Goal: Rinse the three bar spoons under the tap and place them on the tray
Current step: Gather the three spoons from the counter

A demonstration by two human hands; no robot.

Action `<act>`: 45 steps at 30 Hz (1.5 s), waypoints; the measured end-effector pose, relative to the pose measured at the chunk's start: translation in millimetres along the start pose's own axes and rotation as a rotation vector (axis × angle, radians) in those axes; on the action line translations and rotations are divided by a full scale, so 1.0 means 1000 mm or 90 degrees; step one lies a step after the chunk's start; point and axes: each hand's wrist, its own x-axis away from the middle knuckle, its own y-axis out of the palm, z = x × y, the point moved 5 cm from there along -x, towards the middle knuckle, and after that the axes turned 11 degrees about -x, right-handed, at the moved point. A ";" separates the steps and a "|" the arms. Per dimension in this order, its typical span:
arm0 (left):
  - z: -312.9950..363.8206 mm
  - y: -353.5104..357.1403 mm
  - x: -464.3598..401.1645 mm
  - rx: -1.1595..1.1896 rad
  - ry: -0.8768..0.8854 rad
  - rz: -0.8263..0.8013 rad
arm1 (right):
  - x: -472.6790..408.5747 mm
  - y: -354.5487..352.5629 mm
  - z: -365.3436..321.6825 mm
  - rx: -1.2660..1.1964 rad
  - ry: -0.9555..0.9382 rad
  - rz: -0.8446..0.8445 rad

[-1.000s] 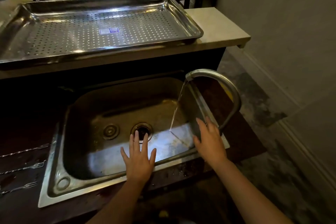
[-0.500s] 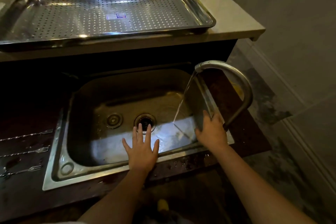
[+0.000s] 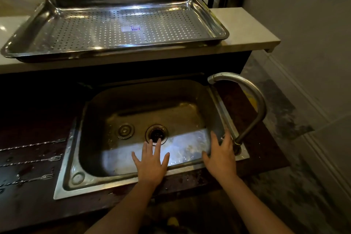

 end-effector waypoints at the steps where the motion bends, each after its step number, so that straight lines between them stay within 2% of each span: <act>1: -0.003 -0.002 0.001 -0.005 -0.001 0.000 | 0.001 0.001 -0.003 0.012 0.002 0.017; 5: -0.021 -0.008 0.005 -0.005 -0.026 -0.014 | 0.007 0.008 -0.024 0.073 -0.019 0.075; 10: -0.050 -0.034 0.008 0.035 -0.075 0.031 | 0.011 0.039 -0.067 0.065 -0.087 -0.009; 13: -0.077 -0.053 0.012 0.157 -0.134 0.074 | 0.009 0.058 -0.101 0.047 -0.137 -0.062; 17: -0.135 -0.076 0.025 0.386 -0.273 0.157 | 0.013 0.087 -0.160 0.020 -0.246 -0.120; 22: -0.218 -0.101 0.041 0.477 -0.377 0.231 | 0.026 0.129 -0.245 -0.004 -0.357 -0.174; 26: -0.283 -0.105 0.050 0.538 -0.460 0.263 | 0.038 0.163 -0.306 -0.029 -0.394 -0.207; 29: -0.328 -0.093 0.057 0.698 -0.576 0.249 | 0.046 0.190 -0.341 -0.025 -0.416 -0.238; 32: -0.357 -0.067 0.066 1.041 -0.738 0.173 | 0.049 0.216 -0.370 -0.004 -0.423 -0.282; 33: -0.365 -0.061 0.069 1.103 -0.763 0.152 | 0.050 0.224 -0.378 0.007 -0.424 -0.297; 39: -0.406 -0.049 0.072 1.217 -0.803 0.119 | 0.053 0.262 -0.420 0.053 -0.452 -0.345; 45: -0.419 -0.056 0.063 1.327 -0.731 0.063 | 0.053 0.291 -0.434 0.107 -0.415 -0.389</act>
